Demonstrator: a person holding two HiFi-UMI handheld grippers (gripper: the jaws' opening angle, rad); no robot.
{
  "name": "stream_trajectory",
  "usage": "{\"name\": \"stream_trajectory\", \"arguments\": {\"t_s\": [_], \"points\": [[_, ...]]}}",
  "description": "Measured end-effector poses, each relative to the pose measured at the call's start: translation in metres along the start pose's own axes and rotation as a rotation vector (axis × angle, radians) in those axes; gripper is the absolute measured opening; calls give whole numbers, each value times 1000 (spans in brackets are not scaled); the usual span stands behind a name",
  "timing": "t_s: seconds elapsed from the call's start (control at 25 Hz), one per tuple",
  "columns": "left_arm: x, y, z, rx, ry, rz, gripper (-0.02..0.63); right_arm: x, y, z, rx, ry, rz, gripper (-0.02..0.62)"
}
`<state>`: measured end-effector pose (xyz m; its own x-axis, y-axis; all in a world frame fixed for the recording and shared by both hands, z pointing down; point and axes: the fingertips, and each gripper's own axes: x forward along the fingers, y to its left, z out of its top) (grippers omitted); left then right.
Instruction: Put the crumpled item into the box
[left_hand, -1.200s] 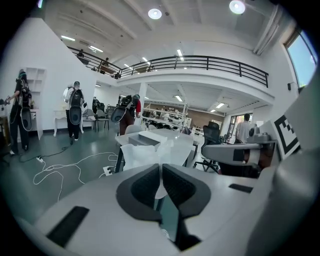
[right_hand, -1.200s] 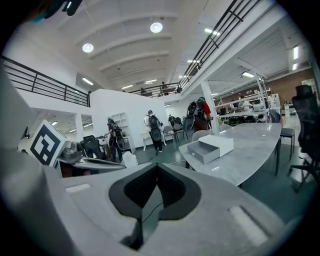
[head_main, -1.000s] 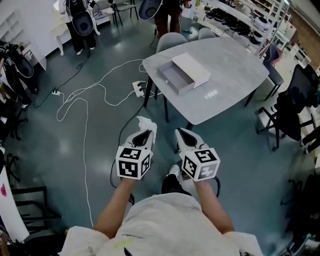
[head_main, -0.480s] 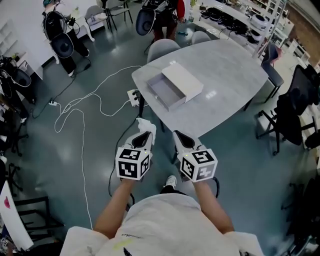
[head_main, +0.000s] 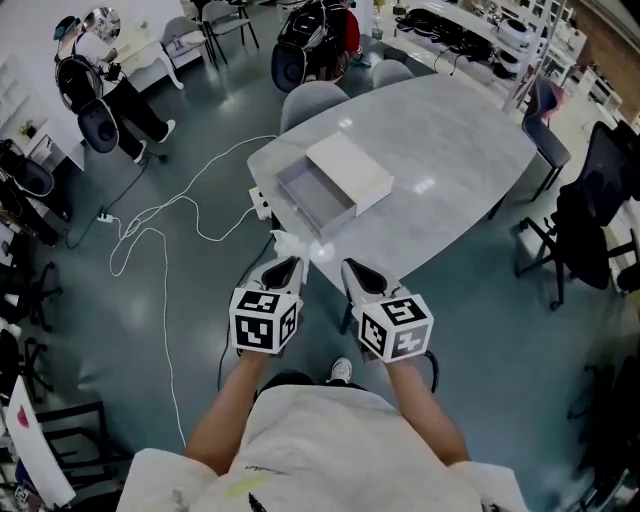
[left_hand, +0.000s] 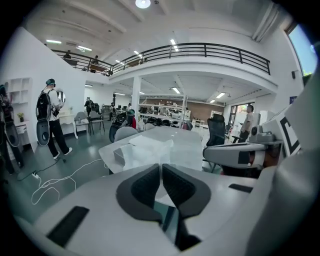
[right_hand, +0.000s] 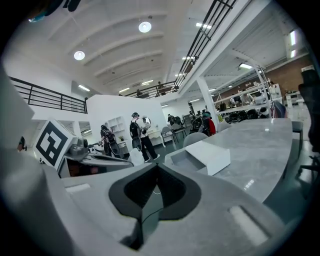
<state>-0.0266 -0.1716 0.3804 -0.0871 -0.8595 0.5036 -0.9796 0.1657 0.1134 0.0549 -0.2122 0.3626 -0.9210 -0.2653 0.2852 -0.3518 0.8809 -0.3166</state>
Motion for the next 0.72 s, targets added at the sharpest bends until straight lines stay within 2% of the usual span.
{"name": "stream_trajectory", "arguments": {"t_s": [0.32,0.72], "points": [[30,5,8,17,25,-31,25,16,-22,4,17,6,-31,5],[98,36,29,70,63,-158,25,69,-54,19,33,-4,-146,5]]}}
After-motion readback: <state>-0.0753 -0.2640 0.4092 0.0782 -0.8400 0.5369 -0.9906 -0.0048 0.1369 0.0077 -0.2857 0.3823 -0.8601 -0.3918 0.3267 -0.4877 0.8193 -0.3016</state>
